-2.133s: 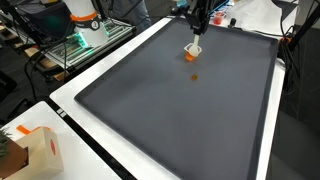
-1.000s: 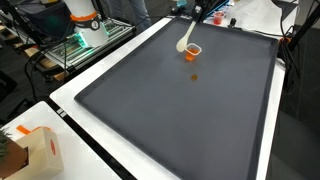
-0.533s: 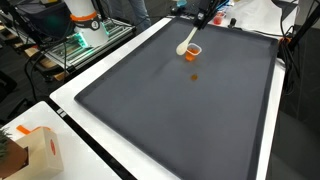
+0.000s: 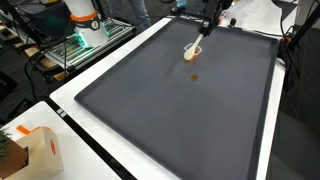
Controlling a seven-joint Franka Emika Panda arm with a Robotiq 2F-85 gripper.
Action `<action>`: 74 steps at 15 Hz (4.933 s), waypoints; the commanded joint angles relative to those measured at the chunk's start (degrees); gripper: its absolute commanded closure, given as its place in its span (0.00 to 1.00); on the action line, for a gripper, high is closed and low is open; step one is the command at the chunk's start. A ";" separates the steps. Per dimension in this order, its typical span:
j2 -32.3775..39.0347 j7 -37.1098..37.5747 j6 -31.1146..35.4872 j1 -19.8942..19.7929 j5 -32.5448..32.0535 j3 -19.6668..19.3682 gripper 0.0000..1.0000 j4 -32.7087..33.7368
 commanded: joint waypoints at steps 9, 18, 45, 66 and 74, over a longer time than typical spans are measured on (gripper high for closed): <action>5.68 -0.52 -0.36 -0.06 -2.88 0.84 0.97 3.54; 5.03 -6.34 2.95 -2.65 -1.59 1.37 0.97 3.74; -4.73 -34.99 15.00 -16.04 25.45 1.13 0.97 2.78; -12.59 -70.58 19.34 -32.22 72.70 4.81 0.97 -8.53; -11.94 -77.98 19.04 -33.75 79.69 5.09 0.97 -12.59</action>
